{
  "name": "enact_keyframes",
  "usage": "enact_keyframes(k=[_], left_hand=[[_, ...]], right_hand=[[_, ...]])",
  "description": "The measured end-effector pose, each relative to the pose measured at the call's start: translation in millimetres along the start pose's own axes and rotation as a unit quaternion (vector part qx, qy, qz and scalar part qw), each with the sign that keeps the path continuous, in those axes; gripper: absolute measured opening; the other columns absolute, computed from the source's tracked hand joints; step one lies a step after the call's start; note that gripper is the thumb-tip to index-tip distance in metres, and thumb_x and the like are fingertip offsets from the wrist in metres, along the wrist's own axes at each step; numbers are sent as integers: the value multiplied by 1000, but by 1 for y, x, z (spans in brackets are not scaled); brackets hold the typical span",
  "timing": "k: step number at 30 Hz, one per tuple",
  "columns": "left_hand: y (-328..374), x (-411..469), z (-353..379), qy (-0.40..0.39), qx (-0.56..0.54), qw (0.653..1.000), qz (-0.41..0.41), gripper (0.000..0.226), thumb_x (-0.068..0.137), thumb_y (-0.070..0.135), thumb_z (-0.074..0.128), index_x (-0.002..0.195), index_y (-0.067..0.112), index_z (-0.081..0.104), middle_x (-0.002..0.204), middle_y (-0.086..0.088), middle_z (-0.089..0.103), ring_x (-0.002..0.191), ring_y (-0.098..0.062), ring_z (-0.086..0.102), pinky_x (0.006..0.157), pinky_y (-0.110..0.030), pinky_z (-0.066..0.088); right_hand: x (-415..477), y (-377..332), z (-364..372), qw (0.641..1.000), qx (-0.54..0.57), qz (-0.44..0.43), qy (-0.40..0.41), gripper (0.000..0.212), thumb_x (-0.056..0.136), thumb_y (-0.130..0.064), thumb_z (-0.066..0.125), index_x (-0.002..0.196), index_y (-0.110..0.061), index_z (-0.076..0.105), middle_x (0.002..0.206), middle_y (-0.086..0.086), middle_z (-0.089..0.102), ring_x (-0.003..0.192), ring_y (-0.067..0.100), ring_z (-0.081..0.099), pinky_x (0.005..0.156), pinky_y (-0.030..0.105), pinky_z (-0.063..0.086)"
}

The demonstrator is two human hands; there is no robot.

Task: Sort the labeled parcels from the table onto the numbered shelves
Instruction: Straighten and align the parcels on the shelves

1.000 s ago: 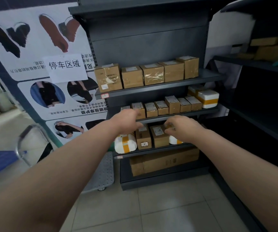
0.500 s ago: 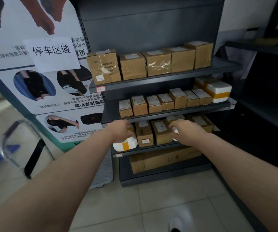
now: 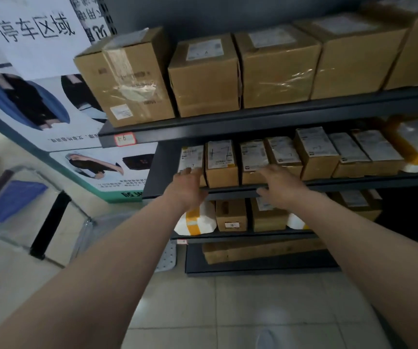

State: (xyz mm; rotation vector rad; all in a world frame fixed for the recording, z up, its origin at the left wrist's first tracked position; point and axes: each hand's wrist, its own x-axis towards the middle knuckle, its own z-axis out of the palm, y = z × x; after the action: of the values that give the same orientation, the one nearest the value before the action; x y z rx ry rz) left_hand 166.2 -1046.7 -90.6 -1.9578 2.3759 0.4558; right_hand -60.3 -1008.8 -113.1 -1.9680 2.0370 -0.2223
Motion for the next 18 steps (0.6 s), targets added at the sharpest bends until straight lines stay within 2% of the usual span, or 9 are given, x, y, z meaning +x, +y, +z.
enact_keyframes(k=[4,7,9,12,15,18], left_hand=[[-8,36,9,-4,22,1000,-13,79,93,34,61,154,33,10,160,-13,14,144,-41,15,115,-54,27],[-16,62,15,-6,18,1000,-9,86,91,35,63,154,38,4,161,-14,10,145,-43,12,113,-58,28],[-17,75,20,-21,10,1000,-5,88,91,36,62,153,43,0,162,-14,7,146,-42,11,114,-58,27],[-20,87,32,-35,13,999,21,87,94,38,58,150,47,-7,162,-16,4,147,-41,8,118,-55,21],[-31,90,42,-26,22,998,43,85,96,37,53,149,47,-13,160,-15,12,147,-40,10,119,-53,19],[-46,91,36,-45,18,998,40,80,100,29,49,151,46,-10,162,-12,9,149,-37,8,119,-48,17]], right_hand=[[49,8,19,1000,-5,-10,-13,67,92,-30,60,149,-27,26,160,11,12,144,33,20,114,43,30],[79,16,27,999,-35,4,-34,79,90,-29,62,152,-36,13,161,9,0,147,33,10,116,43,27],[96,20,30,995,-68,7,-73,77,92,-32,59,151,-41,10,161,8,-4,147,33,7,117,41,25],[111,20,32,992,-66,11,-111,67,96,-25,52,148,-46,17,161,6,0,146,31,14,115,38,28],[117,5,37,991,-83,-3,-108,64,96,-17,51,147,-45,24,162,3,3,147,27,9,116,36,20],[116,-13,47,993,-76,-5,-91,59,96,-18,52,146,-42,31,162,3,6,148,28,6,117,35,16]])
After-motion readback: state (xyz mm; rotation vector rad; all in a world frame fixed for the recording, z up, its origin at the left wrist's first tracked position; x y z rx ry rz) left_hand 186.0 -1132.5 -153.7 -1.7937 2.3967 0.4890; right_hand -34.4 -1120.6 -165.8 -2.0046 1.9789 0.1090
